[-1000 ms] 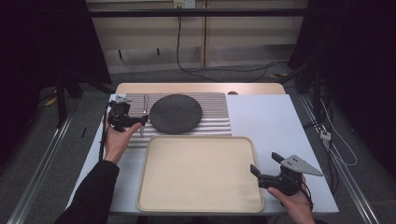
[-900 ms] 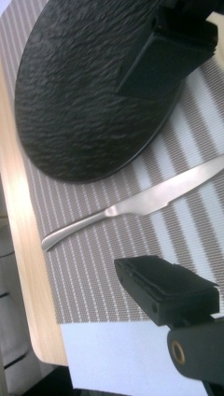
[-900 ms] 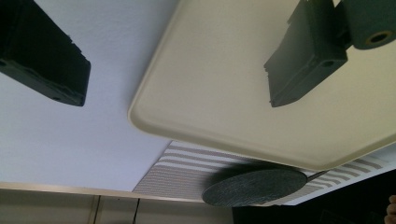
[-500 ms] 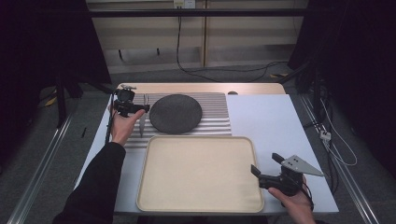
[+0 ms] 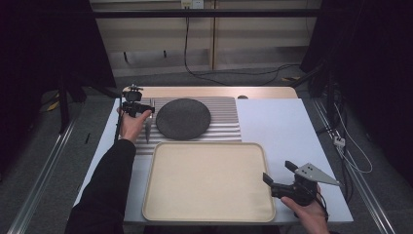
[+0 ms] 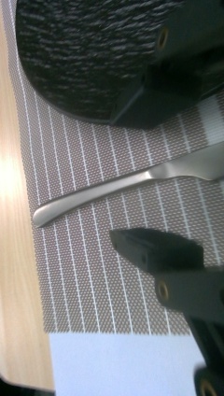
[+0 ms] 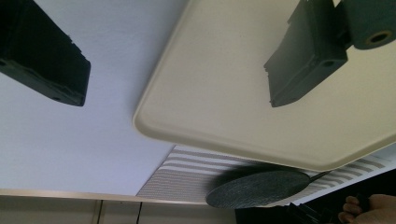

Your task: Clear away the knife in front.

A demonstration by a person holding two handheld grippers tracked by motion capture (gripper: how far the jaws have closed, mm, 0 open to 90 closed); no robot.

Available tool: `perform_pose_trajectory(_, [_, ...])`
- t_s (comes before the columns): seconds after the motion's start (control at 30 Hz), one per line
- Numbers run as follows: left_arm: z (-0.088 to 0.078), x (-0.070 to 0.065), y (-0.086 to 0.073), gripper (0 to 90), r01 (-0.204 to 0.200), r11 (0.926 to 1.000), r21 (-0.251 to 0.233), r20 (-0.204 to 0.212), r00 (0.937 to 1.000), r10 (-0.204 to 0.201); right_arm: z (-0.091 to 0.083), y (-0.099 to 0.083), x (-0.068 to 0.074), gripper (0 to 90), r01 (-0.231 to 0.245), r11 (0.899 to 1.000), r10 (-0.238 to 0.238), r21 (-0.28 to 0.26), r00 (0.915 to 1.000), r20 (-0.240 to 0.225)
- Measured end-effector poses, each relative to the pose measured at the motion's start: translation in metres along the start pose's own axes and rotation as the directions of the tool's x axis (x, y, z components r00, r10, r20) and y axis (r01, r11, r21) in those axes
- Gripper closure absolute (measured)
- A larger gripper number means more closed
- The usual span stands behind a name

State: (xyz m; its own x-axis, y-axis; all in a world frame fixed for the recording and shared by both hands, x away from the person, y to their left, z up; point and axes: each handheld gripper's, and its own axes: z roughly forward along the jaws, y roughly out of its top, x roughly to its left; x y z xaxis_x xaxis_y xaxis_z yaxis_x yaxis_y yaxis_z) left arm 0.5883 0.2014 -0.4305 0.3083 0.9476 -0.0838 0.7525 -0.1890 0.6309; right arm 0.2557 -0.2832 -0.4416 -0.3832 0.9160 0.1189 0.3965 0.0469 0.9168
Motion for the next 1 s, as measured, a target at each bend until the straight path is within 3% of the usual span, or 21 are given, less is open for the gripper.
perform_pose_trajectory(0.23, [0.021, -0.003, 0.007, 55.3, 0.013, 0.9989, 0.044, 0.006, 0.9999, -0.013, 0.000, -0.001, 0.000, 6.2, 0.000, 1.000, 0.000, 0.004, 1.0000, -0.002])
perform_pose_trajectory(0.3, [0.027, -0.006, 0.009, 58.7, -0.017, 0.9955, 0.093, -0.006, 0.9998, 0.018, 0.000, -0.001, 0.001, 6.2, -0.002, 1.000, 0.002, 0.004, 1.0000, -0.003])
perform_pose_trajectory(0.37, [0.031, -0.007, 0.009, 61.0, 0.004, 0.9961, 0.088, -0.004, 1.0000, -0.004, 0.000, -0.001, 0.001, 6.2, 0.000, 1.000, 0.000, 0.007, 1.0000, -0.007])
perform_pose_trajectory(0.57, [0.033, -0.004, 0.012, 70.8, 0.038, 0.9952, 0.090, -0.021, 0.9991, -0.036, 0.000, -0.001, 0.000, 6.2, 0.000, 1.000, 0.000, 0.005, 0.9999, -0.012])
perform_pose_trajectory(0.63, [0.032, -0.002, 0.012, 75.5, 0.034, 0.9947, 0.097, -0.031, 0.9990, -0.031, 0.000, -0.001, 0.000, 6.2, -0.001, 1.000, 0.001, 0.006, 0.9999, -0.014])
perform_pose_trajectory(0.83, [0.032, -0.008, 0.012, 76.8, 0.007, 0.9935, 0.114, -0.054, 0.9985, 0.000, 0.000, -0.001, 0.001, 6.2, 0.002, 1.000, -0.002, 0.005, 0.9998, -0.017])
perform_pose_trajectory(1.0, [0.030, -0.005, 0.012, 78.7, 0.003, 0.9907, 0.136, -0.024, 0.9997, 0.000, 0.000, -0.002, 0.001, 6.2, 0.000, 1.000, 0.000, 0.007, 0.9998, -0.018])
